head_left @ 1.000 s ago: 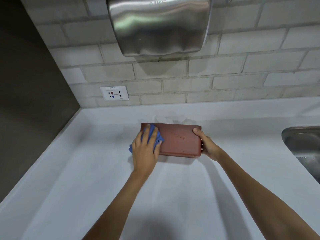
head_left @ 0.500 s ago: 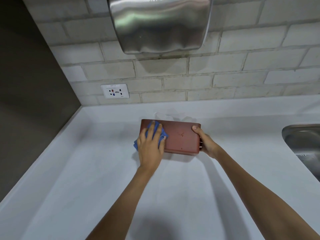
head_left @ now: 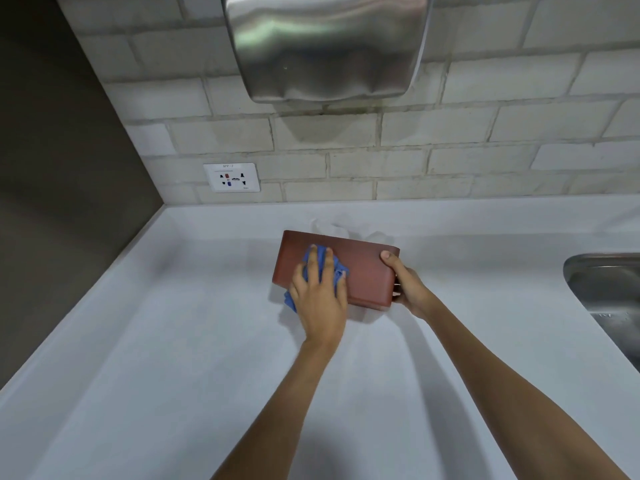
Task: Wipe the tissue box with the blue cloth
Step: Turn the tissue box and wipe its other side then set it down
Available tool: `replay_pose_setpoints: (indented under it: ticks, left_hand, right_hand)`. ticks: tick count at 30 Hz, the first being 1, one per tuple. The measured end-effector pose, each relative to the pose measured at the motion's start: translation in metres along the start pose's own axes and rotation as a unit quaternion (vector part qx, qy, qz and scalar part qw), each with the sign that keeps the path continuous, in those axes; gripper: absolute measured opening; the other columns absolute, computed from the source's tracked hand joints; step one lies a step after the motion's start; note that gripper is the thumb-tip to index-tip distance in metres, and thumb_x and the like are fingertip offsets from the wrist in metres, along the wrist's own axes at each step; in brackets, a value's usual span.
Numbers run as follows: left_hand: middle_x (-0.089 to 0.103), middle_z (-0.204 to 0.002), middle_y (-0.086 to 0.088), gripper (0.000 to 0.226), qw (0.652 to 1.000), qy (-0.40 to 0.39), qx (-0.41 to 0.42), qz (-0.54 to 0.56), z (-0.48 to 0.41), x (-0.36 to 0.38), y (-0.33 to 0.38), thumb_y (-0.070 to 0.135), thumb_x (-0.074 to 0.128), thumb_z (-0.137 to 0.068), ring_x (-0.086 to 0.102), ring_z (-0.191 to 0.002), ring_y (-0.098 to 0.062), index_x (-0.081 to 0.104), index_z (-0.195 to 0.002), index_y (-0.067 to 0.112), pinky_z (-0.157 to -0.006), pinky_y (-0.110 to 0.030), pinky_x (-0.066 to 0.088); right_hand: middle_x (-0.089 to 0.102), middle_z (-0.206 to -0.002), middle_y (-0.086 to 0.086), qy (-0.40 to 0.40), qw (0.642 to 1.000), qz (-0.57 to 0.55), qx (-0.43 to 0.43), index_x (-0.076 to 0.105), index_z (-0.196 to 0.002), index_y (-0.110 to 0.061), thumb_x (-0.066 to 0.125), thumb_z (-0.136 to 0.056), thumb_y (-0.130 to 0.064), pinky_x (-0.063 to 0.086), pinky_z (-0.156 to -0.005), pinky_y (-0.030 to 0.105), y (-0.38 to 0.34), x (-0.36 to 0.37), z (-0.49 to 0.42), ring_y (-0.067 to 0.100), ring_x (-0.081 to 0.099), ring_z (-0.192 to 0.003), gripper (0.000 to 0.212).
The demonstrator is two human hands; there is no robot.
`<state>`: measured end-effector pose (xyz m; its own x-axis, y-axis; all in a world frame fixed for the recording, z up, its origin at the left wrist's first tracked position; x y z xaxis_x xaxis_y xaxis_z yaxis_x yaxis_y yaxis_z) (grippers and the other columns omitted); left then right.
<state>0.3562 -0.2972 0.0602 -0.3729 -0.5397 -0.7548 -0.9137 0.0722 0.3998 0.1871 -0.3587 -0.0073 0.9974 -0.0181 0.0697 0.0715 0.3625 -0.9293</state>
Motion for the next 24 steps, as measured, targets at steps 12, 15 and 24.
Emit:
replay_pose_setpoints:
  ticks: [12,15,24]
  left_hand:
    - [0.045,-0.147,-0.01,0.049,0.998,0.012,-0.059,0.026,-0.023,0.005,-0.039,0.033,0.054,-0.091,0.048,-0.122,-0.037,0.048,-0.138,0.02,-0.101,-0.048,0.037]
    - [0.037,-0.151,-0.006,0.051,0.984,0.037,-0.166,0.059,-0.043,0.007,-0.048,0.034,0.048,-0.095,0.042,-0.125,-0.034,0.04,-0.143,0.019,-0.1,-0.046,0.033]
    - [0.057,-0.136,-0.014,0.049,0.999,-0.002,0.02,0.026,-0.009,0.019,0.045,0.026,0.066,-0.079,0.061,-0.106,-0.037,0.06,-0.127,0.016,-0.089,-0.048,0.049]
  right_hand:
    - [0.064,-0.106,0.004,0.012,1.0,0.001,-0.013,0.053,-0.12,-0.011,0.058,-0.083,-0.048,0.049,-0.088,0.037,0.0,-0.001,0.002,0.021,0.06,-0.097,0.053]
    - [0.064,-0.1,-0.002,0.01,1.0,-0.002,-0.017,0.051,-0.118,-0.014,0.059,-0.083,-0.046,0.048,-0.084,0.035,0.001,0.002,0.006,0.016,0.061,-0.091,0.048]
    - [0.075,-0.083,-0.01,-0.021,0.999,-0.028,-0.037,0.065,-0.105,-0.027,0.048,-0.062,-0.078,0.053,-0.065,0.022,0.001,0.004,0.018,0.006,0.07,-0.079,0.069]
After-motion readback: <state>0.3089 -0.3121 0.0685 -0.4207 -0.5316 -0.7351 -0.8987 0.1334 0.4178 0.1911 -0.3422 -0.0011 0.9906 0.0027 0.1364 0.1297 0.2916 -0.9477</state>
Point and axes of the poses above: each hand's wrist, its own z-axis away from the middle knuckle, its own x-axis out of the palm, y = z × x, the point moved 6 cm from there along -z, towards the middle knuckle
